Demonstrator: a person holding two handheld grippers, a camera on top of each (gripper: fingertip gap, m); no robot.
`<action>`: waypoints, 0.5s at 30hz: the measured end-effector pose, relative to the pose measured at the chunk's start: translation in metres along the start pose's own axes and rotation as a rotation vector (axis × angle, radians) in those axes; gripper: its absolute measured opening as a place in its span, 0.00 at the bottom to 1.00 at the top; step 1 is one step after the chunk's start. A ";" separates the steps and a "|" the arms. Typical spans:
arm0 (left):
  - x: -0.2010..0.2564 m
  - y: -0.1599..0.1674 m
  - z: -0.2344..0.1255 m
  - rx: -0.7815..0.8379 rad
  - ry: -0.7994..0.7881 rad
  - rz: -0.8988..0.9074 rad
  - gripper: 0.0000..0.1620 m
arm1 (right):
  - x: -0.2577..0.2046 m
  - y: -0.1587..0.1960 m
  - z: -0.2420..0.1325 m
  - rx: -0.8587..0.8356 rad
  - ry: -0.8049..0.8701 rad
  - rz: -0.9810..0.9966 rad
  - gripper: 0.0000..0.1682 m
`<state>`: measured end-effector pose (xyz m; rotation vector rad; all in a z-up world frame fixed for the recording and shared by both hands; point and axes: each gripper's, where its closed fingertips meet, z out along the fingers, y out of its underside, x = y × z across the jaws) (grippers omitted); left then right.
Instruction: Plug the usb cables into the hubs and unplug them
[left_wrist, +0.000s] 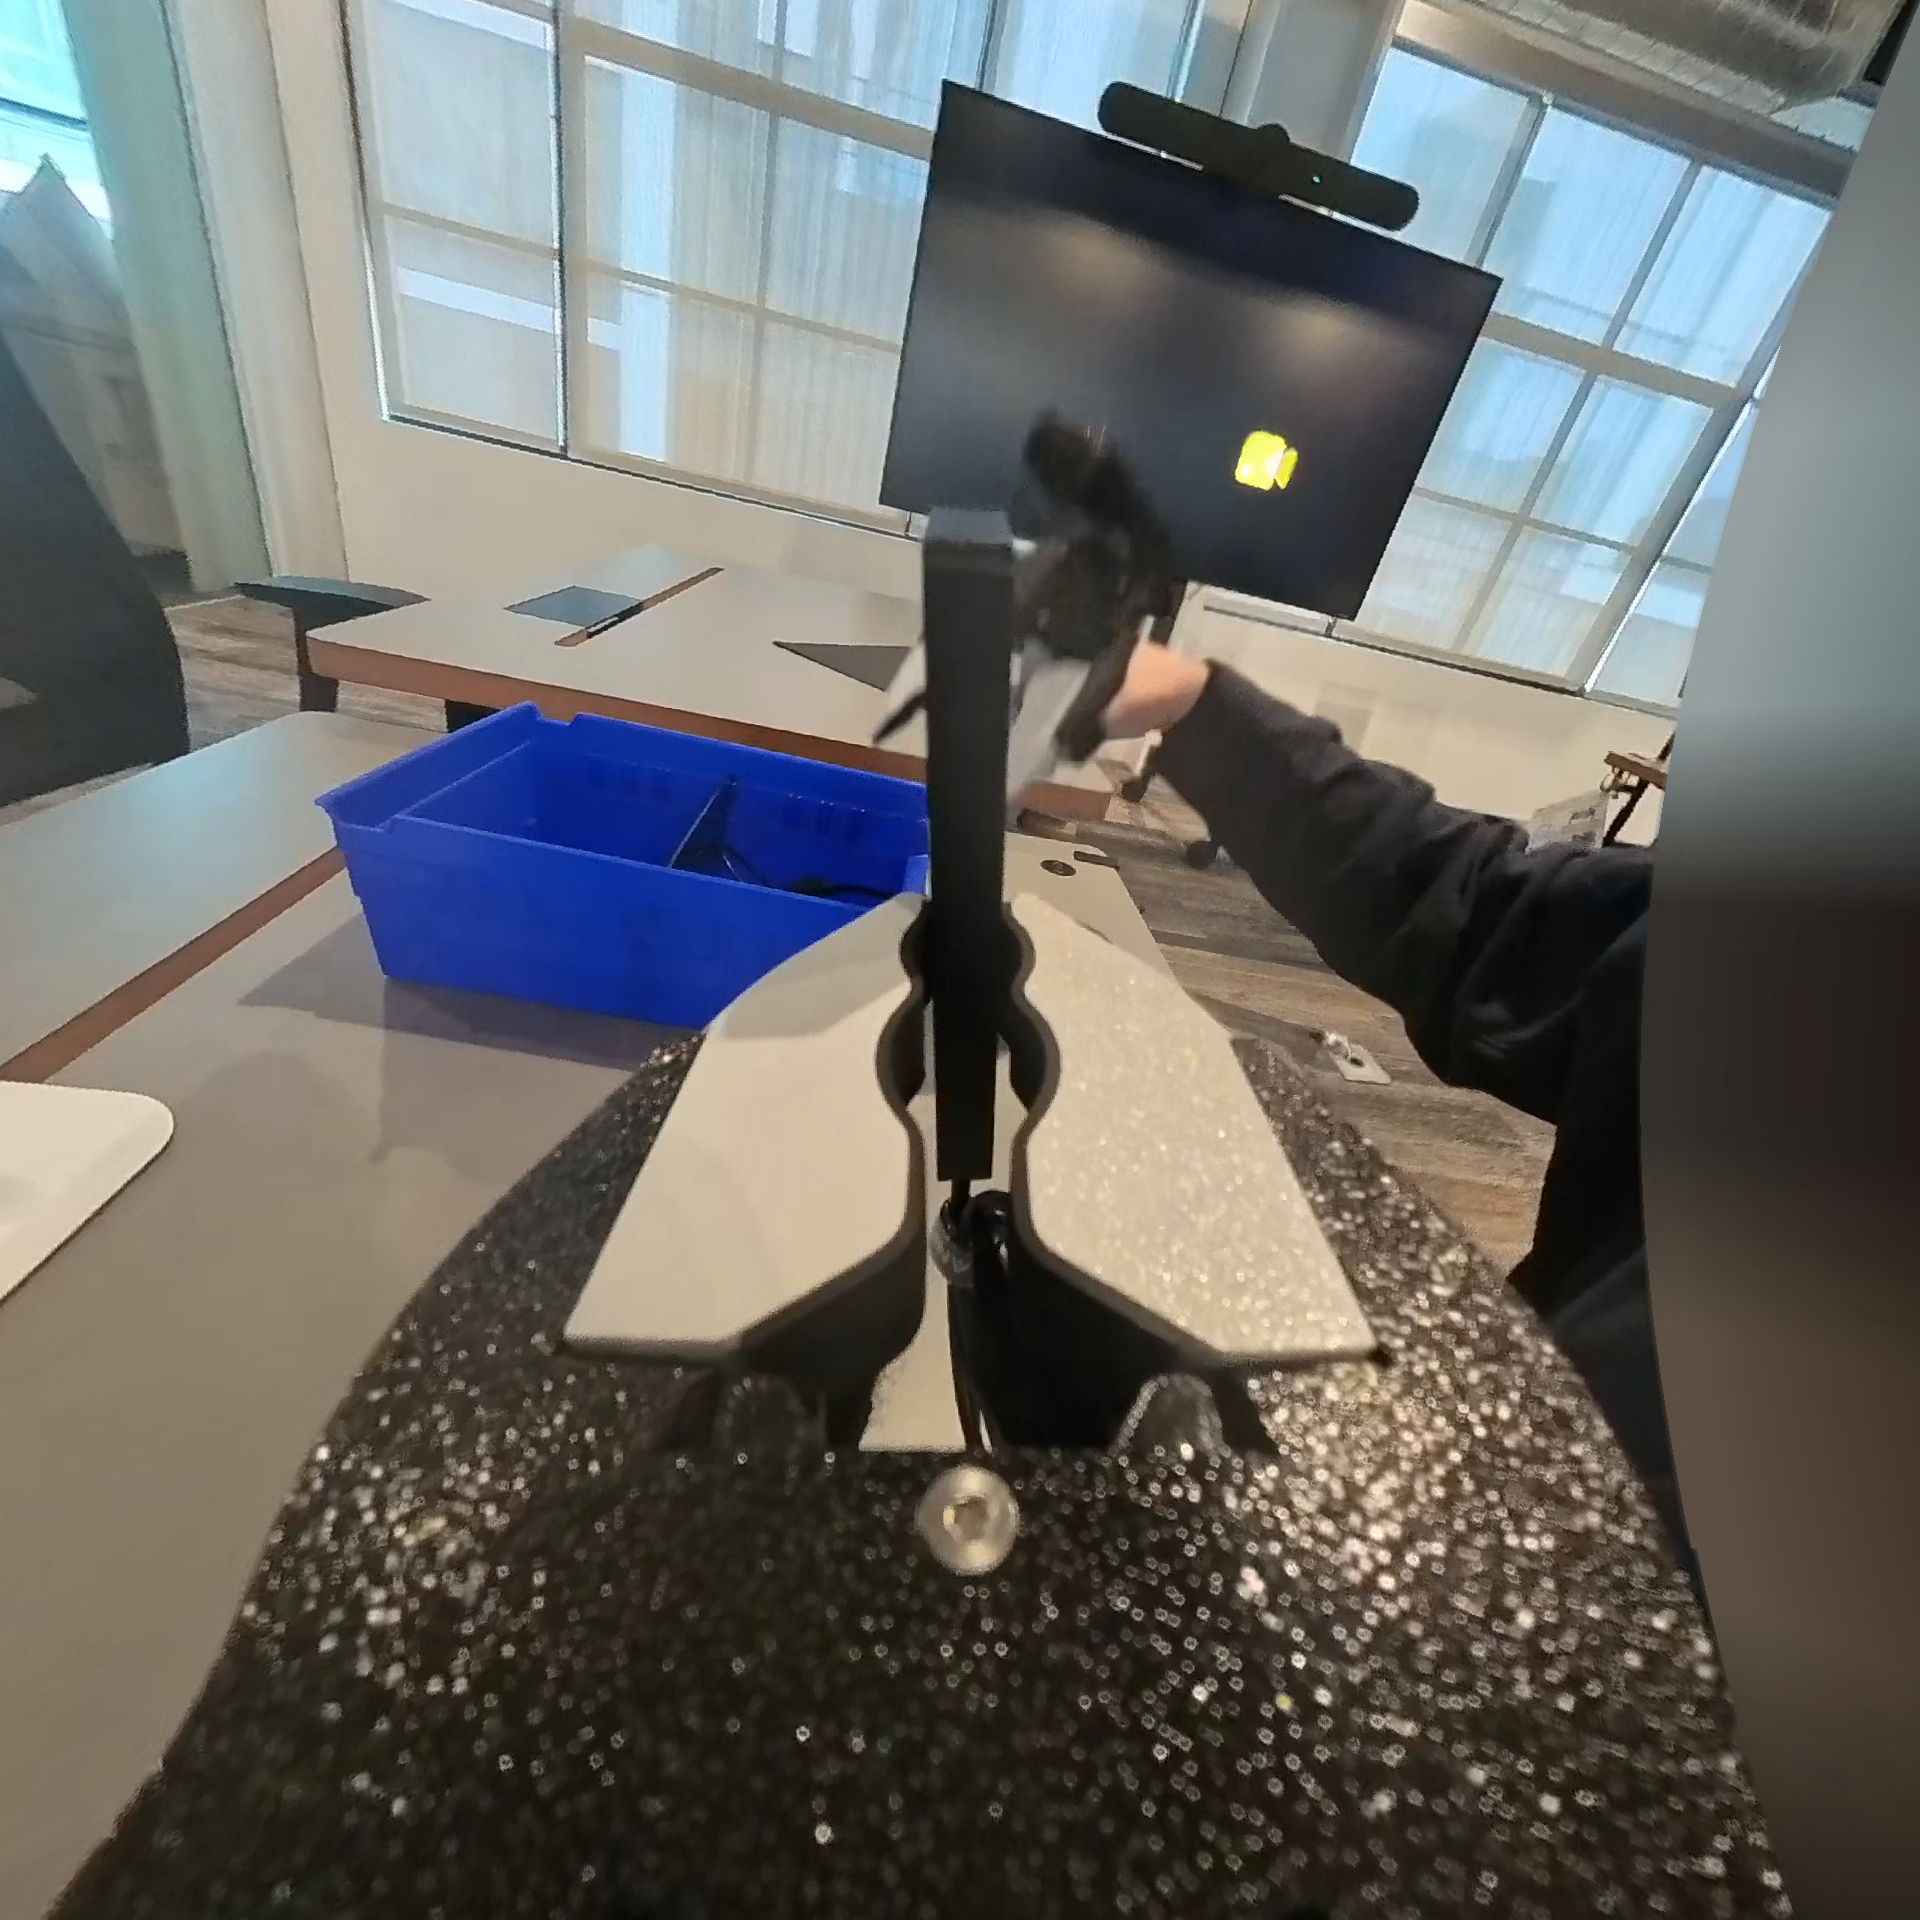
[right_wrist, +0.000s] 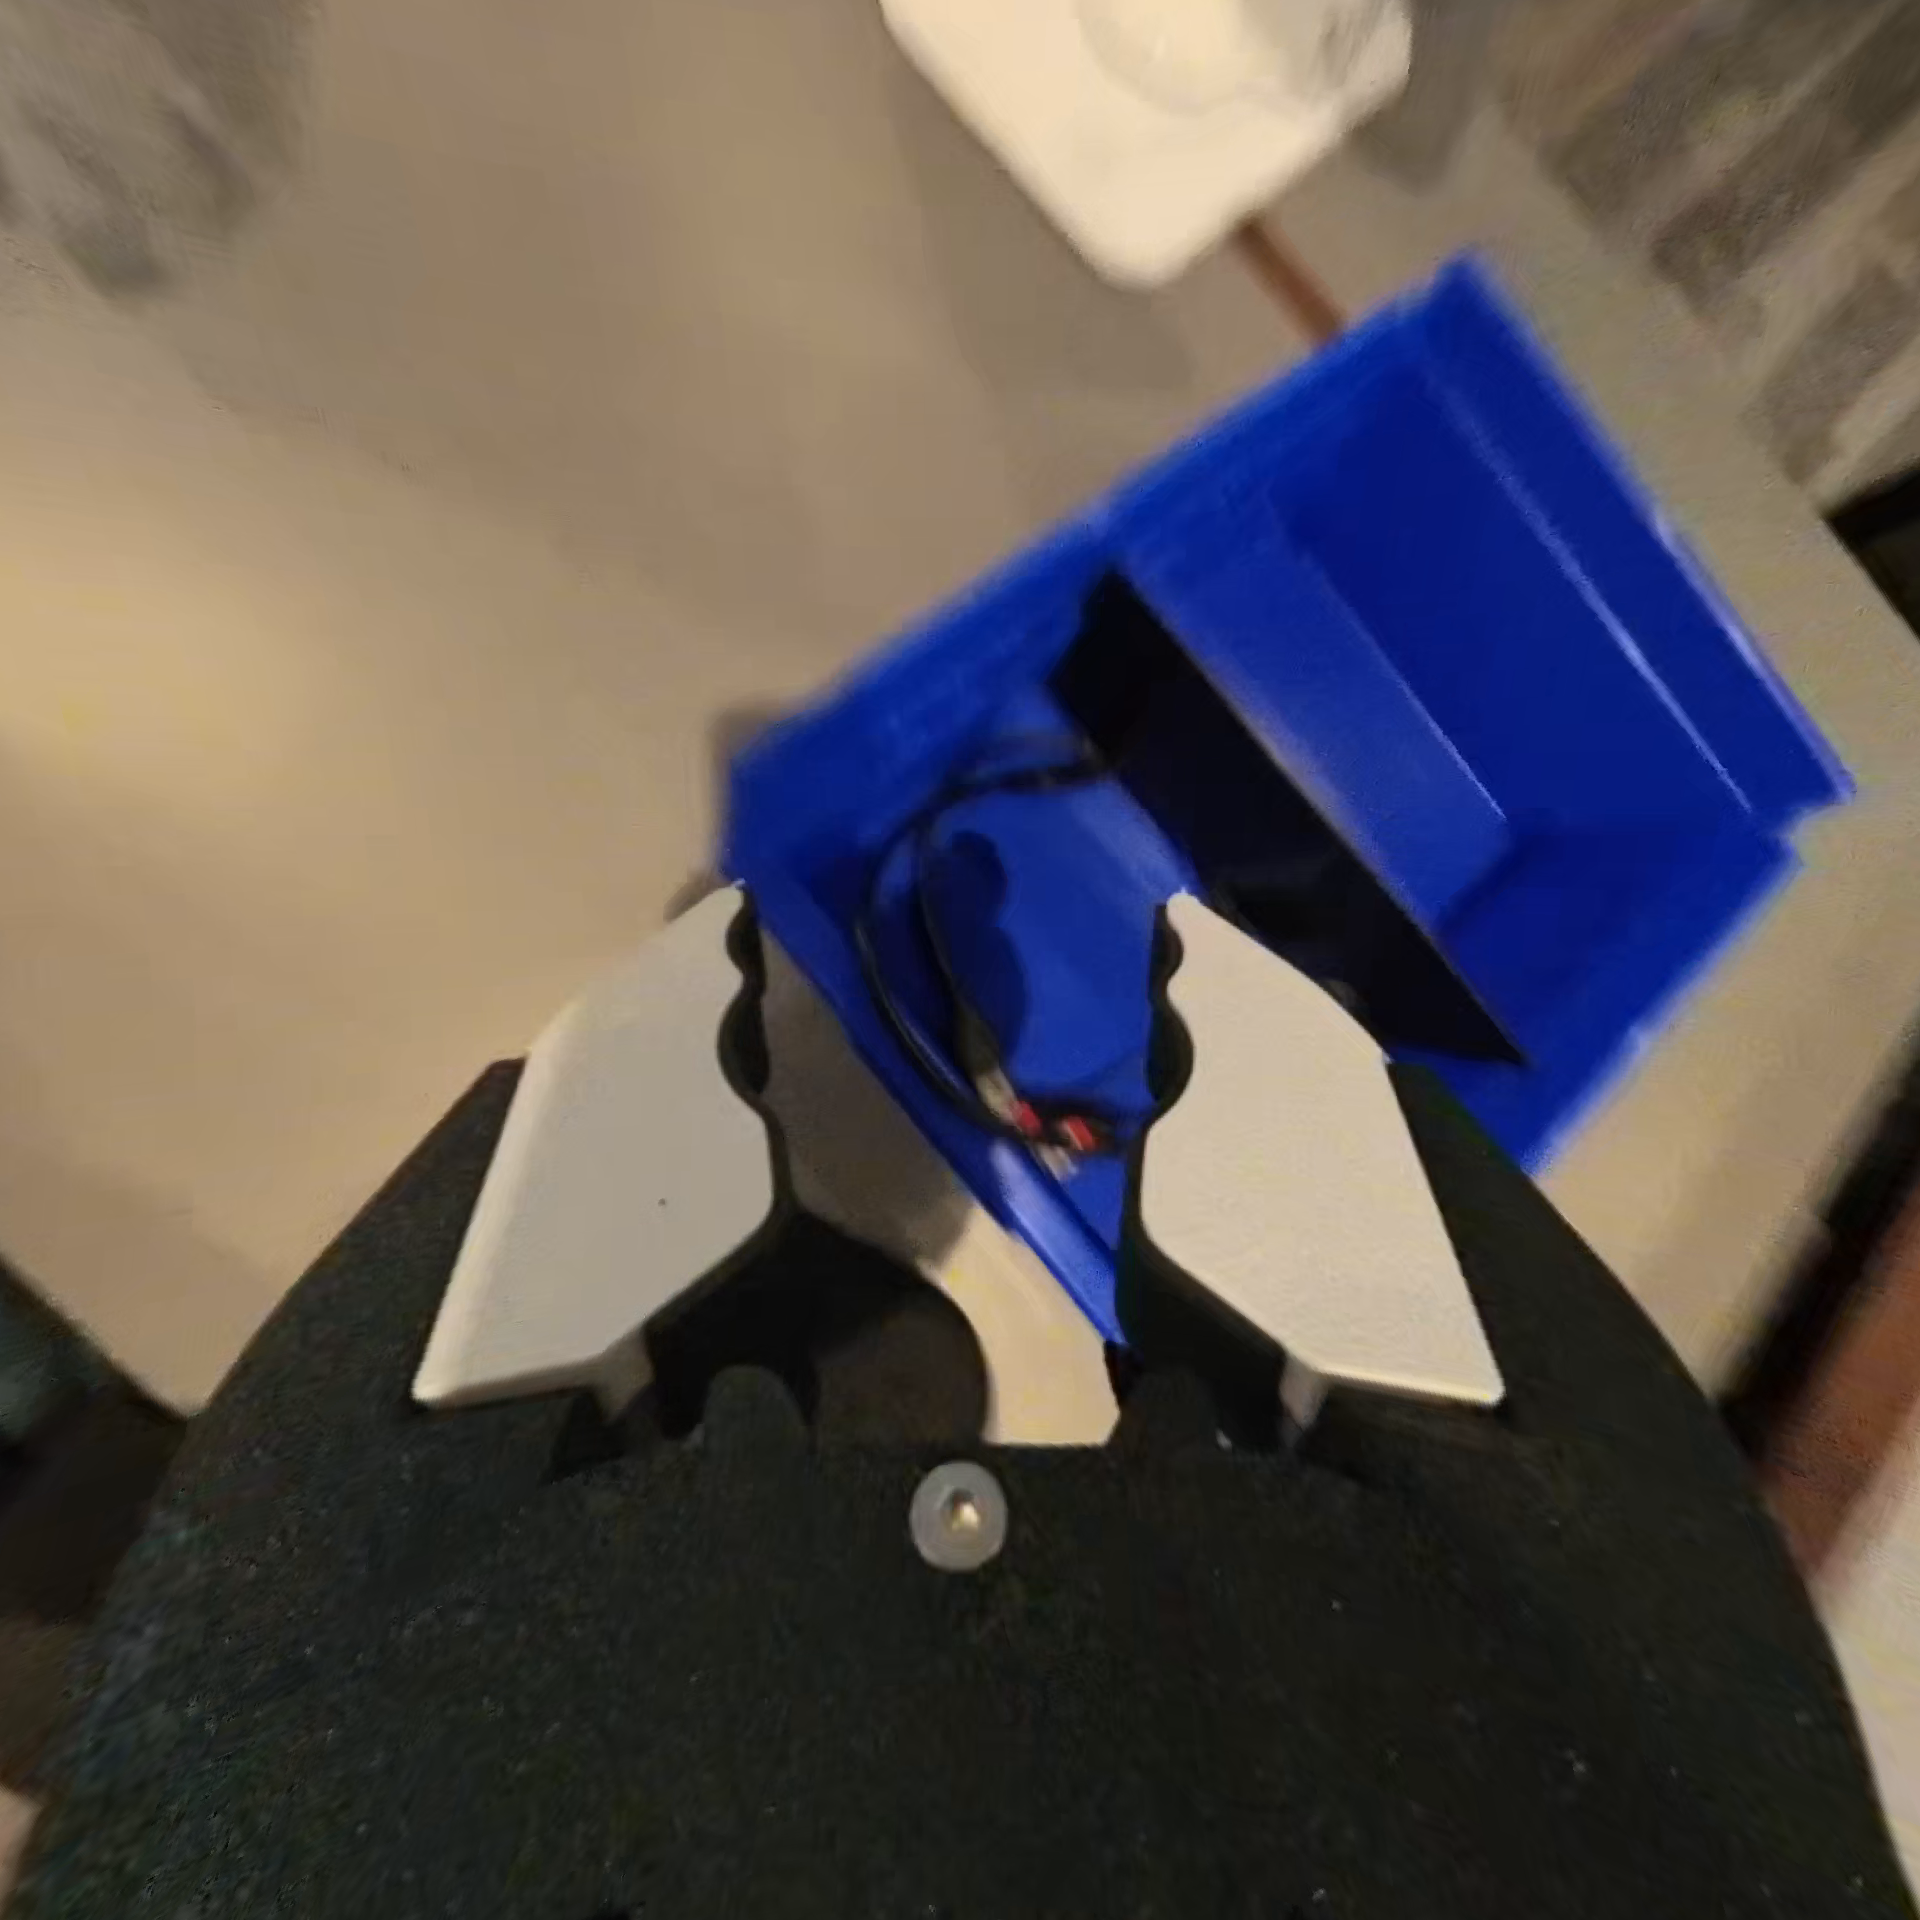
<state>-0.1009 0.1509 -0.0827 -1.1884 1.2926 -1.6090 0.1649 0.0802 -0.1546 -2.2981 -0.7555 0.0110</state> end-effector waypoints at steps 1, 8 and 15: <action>0.002 0.001 0.001 -0.006 0.006 0.013 0.07 | -0.014 -0.029 -0.006 0.123 -0.066 0.040 0.39; 0.022 0.019 0.020 -0.135 0.029 0.201 0.07 | -0.154 -0.180 0.003 0.498 -0.399 -0.170 0.45; 0.029 0.033 0.031 -0.224 0.027 0.279 0.07 | -0.194 -0.214 0.020 0.514 -0.543 -0.250 0.26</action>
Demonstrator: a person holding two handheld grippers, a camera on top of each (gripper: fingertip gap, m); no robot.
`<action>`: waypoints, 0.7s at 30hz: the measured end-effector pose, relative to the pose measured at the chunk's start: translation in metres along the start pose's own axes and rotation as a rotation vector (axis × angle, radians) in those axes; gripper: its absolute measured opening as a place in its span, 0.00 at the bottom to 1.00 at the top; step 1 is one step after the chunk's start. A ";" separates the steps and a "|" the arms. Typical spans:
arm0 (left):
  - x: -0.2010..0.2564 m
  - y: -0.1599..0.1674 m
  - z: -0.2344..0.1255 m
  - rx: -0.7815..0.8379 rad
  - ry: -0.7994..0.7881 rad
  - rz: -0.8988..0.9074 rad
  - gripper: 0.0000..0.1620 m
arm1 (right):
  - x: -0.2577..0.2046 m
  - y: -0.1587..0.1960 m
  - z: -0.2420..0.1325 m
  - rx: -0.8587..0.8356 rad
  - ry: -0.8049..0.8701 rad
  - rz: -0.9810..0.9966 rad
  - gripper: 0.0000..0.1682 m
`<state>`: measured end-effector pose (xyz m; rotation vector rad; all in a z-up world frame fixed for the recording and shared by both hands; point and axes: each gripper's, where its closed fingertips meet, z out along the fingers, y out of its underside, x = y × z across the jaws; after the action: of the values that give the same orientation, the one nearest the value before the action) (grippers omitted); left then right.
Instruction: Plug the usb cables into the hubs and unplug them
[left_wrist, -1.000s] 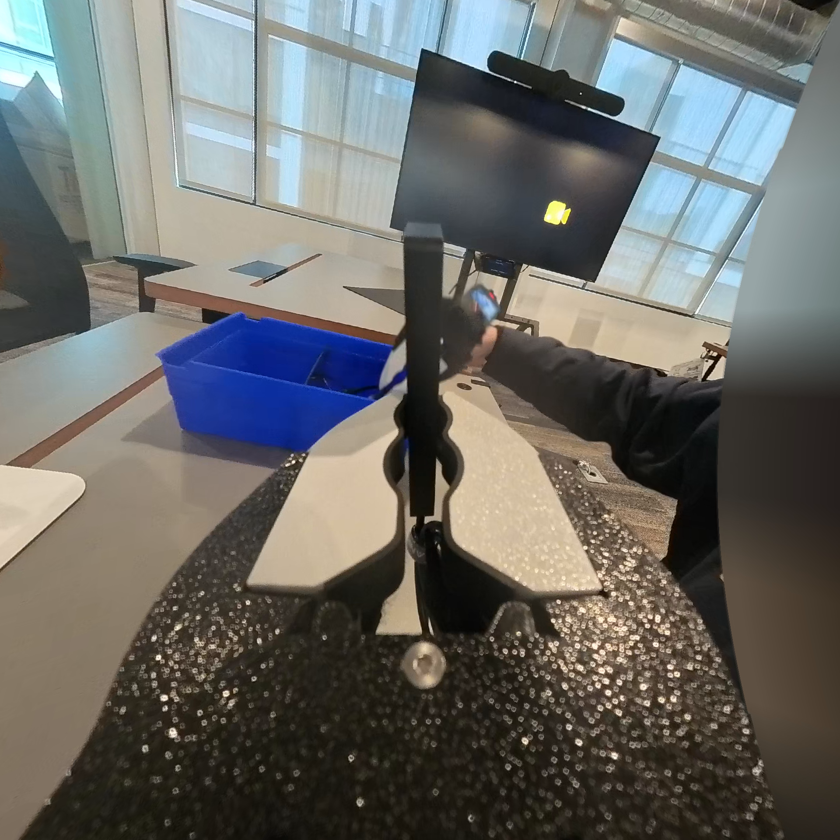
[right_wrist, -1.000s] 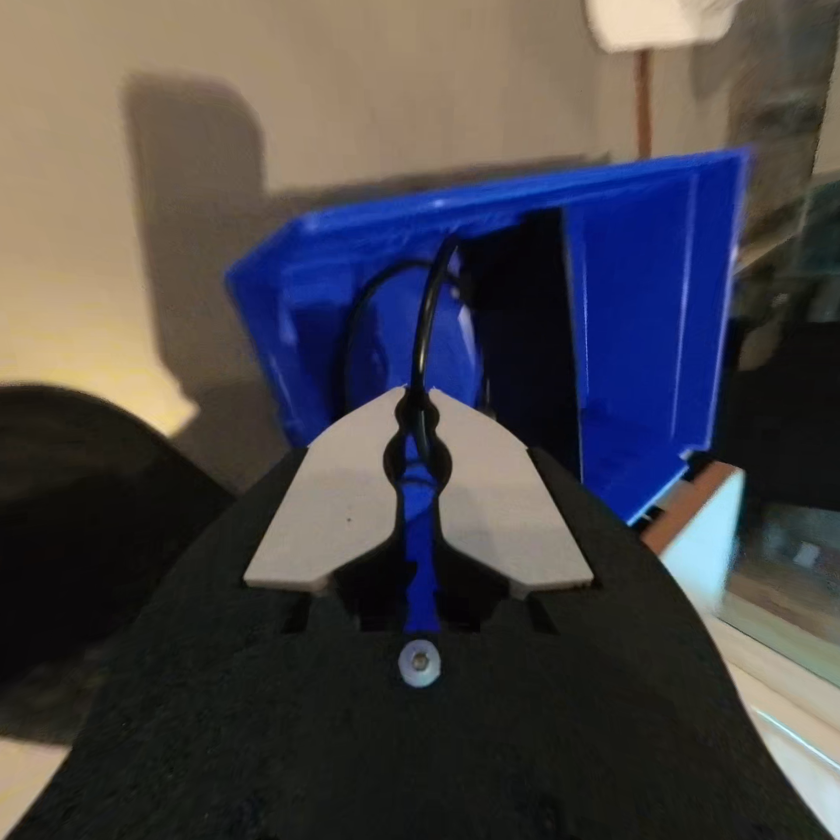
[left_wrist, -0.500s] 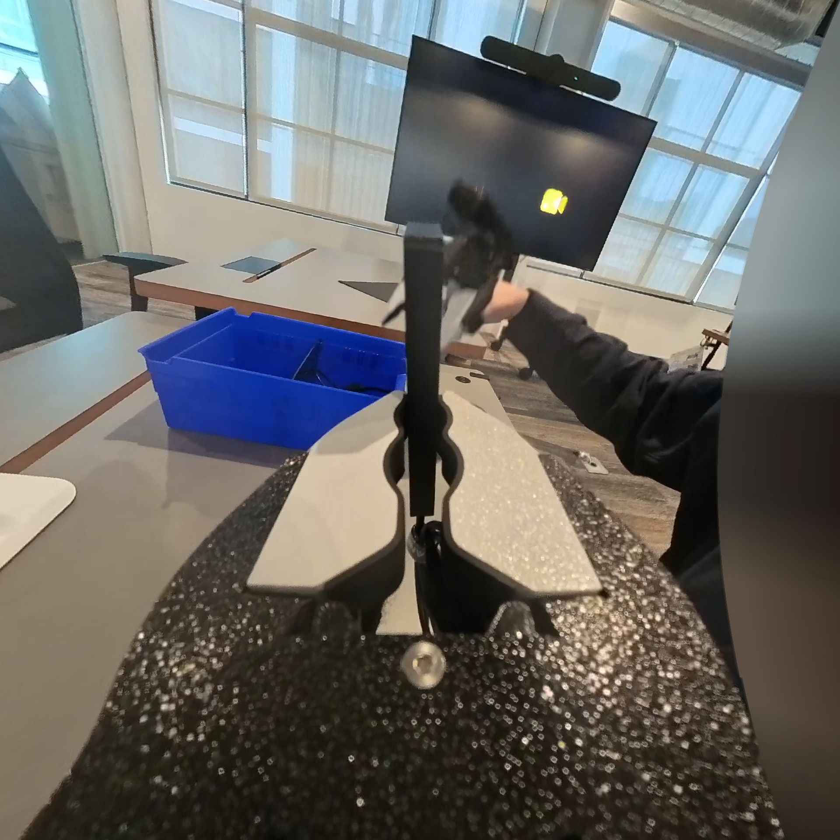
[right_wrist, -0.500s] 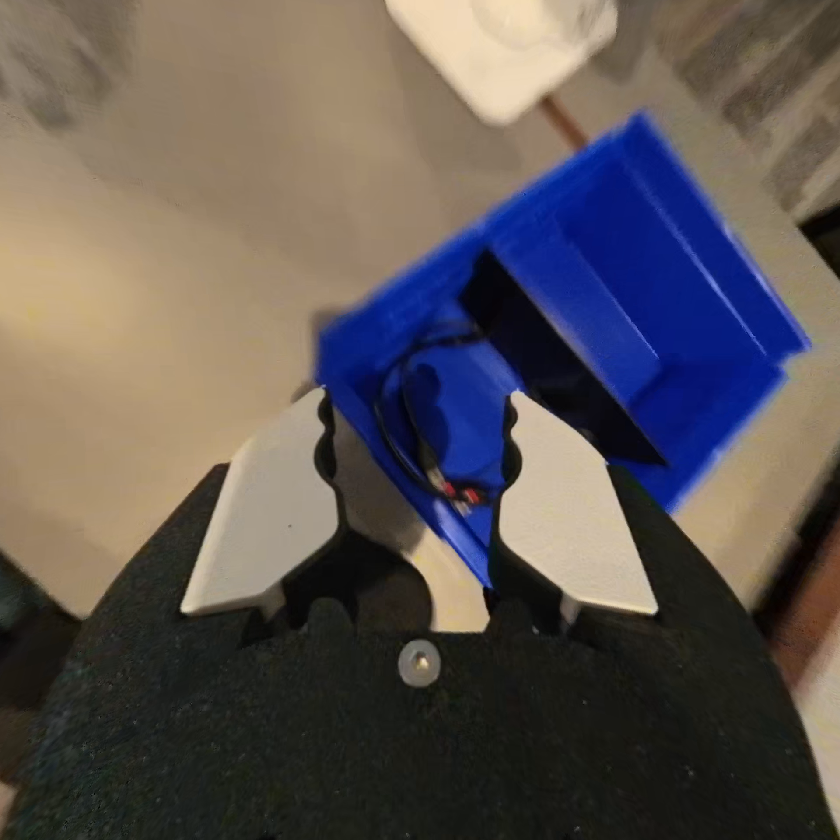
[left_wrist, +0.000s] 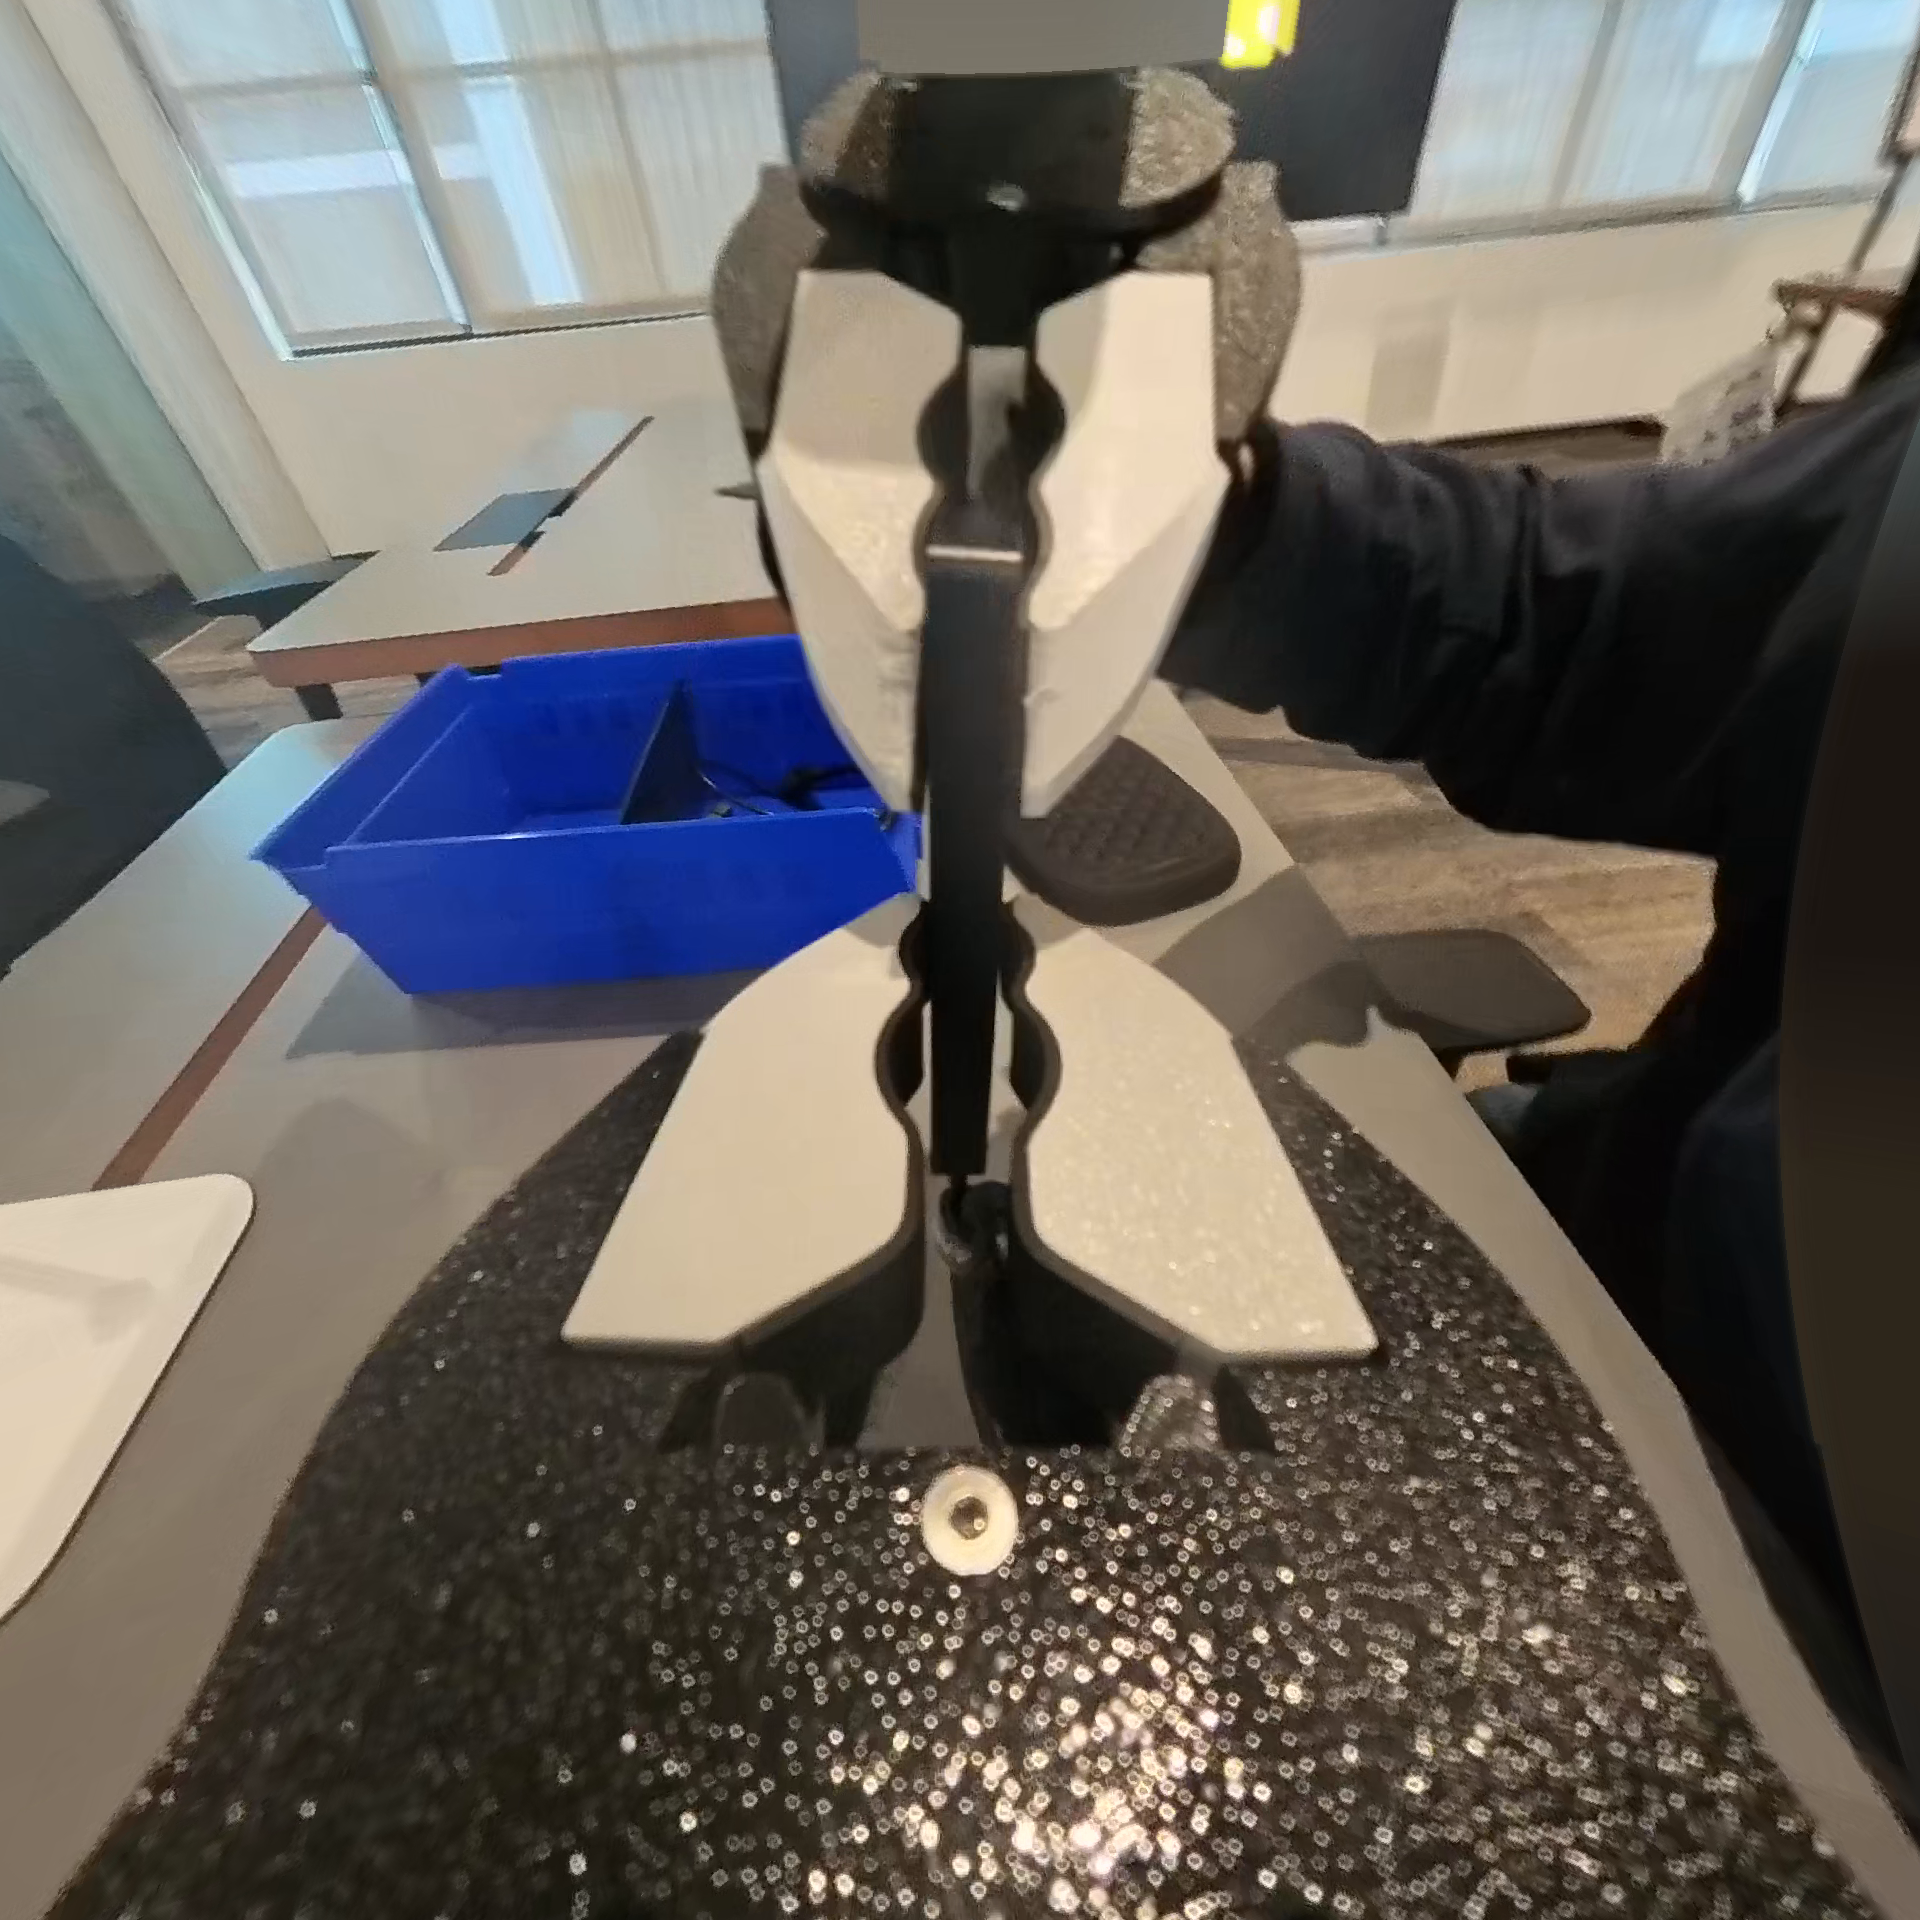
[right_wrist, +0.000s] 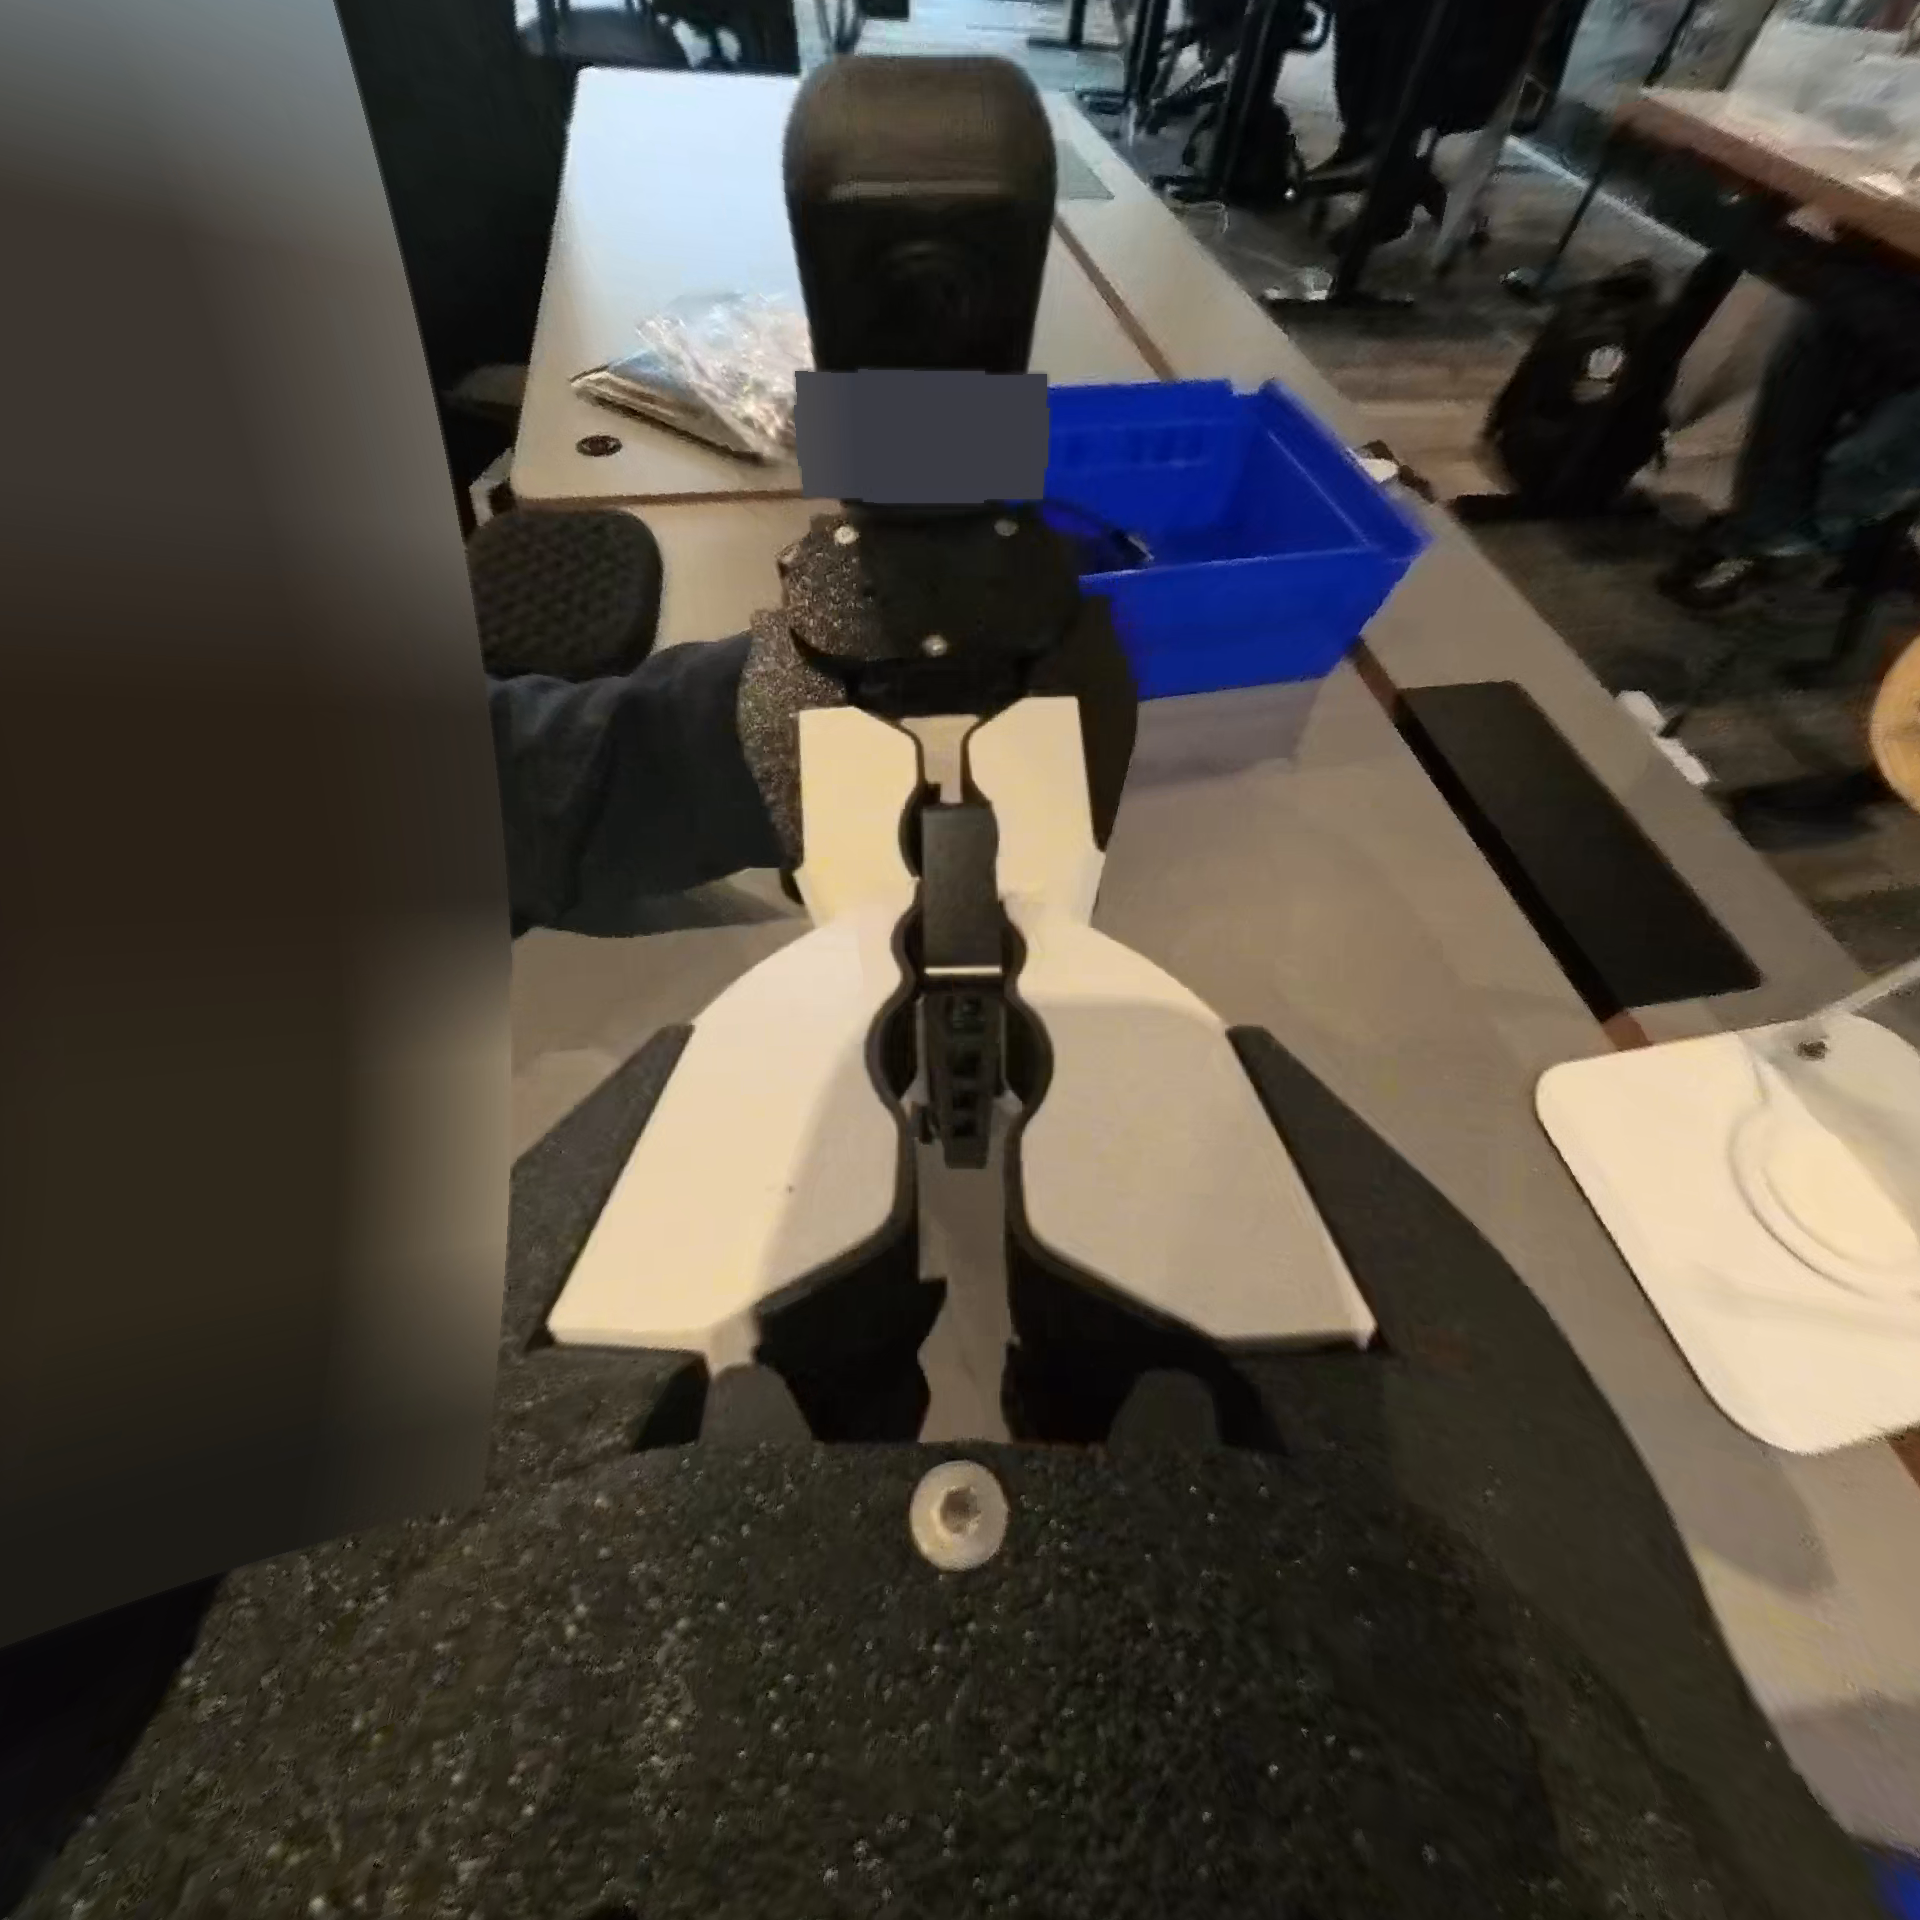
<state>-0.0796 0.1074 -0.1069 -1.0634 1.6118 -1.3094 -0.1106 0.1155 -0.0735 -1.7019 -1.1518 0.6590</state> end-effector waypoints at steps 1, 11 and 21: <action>-0.002 0.000 0.000 0.004 -0.006 -0.022 0.07 | 0.002 0.000 0.000 -0.002 0.001 0.004 0.23; -0.041 -0.013 -0.043 0.065 -0.242 -0.095 0.42 | 0.129 -0.032 -0.157 0.017 0.527 -0.067 0.06; -0.061 -0.005 -0.065 0.103 -0.305 -0.173 0.39 | 0.250 0.114 -0.236 -0.372 0.799 0.168 0.06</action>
<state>-0.1187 0.1856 -0.0877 -1.2912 1.2368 -1.2562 0.2311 0.2350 -0.0634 -2.1002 -0.5748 -0.1775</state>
